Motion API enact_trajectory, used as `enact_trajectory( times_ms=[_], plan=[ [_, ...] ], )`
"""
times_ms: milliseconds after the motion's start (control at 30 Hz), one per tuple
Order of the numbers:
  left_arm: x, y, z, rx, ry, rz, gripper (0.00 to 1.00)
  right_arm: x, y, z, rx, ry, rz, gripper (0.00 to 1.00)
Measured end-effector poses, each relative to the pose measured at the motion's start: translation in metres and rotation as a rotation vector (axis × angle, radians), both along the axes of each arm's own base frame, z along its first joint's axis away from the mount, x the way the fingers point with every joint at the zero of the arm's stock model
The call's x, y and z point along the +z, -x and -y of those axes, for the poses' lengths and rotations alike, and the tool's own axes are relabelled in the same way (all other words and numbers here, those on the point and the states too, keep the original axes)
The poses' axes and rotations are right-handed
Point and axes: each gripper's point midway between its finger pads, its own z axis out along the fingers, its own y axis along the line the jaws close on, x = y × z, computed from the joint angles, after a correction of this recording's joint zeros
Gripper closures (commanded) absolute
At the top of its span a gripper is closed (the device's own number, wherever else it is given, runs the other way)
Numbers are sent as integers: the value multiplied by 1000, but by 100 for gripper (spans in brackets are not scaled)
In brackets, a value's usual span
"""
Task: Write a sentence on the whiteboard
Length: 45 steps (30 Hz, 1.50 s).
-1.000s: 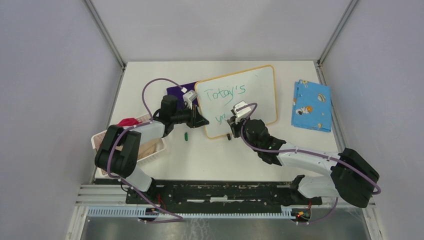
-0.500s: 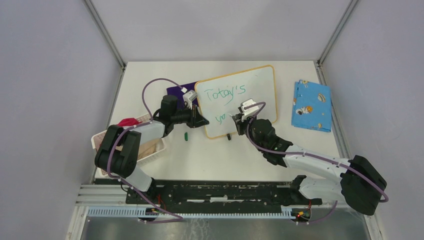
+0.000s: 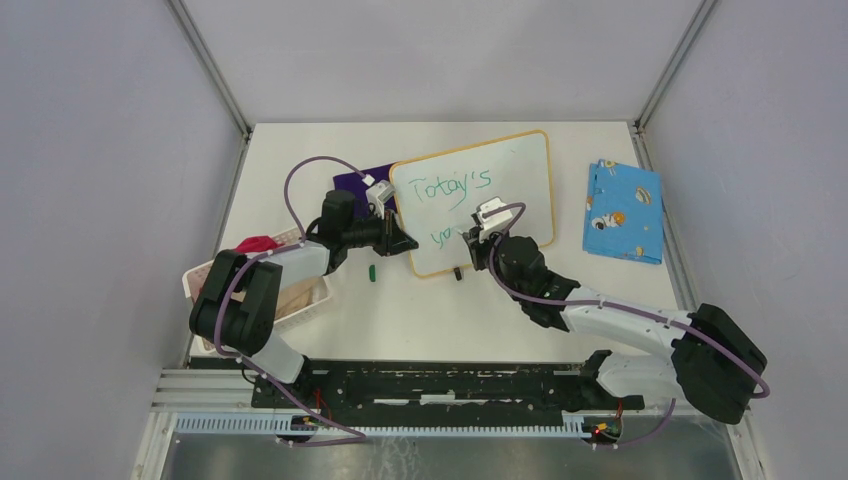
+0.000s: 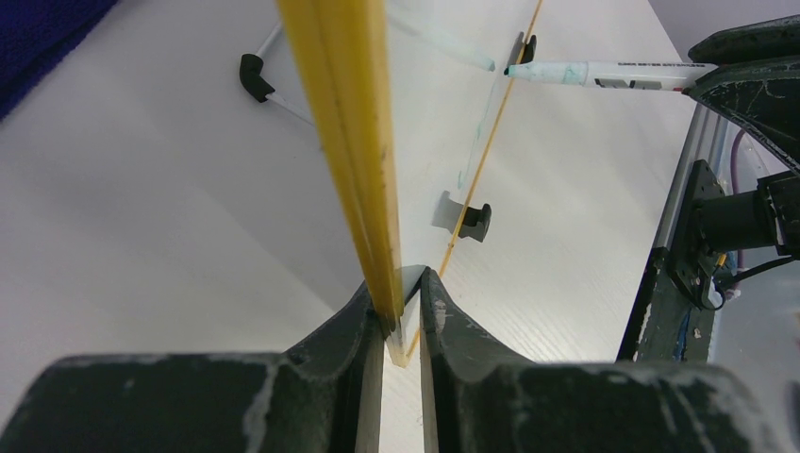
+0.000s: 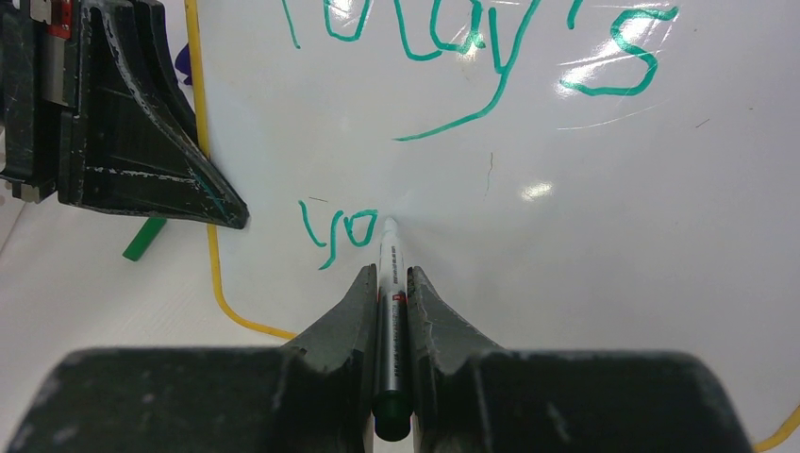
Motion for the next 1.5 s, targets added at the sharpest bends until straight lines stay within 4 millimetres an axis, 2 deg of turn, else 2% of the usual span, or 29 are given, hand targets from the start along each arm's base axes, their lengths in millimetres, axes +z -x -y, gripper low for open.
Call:
enact_trajectory(
  times_ms=[667, 1100, 1500],
  plan=[
    [0, 0, 0, 0, 0, 1, 98, -6, -1, -1, 0, 8, -11, 100],
    [0, 0, 0, -1, 0, 1, 98, -22, 8, 8, -5, 17, -36, 100],
    [0, 0, 1, -1, -1, 1, 98, -20, 5, 13, -21, 14, -33, 100]
  ],
)
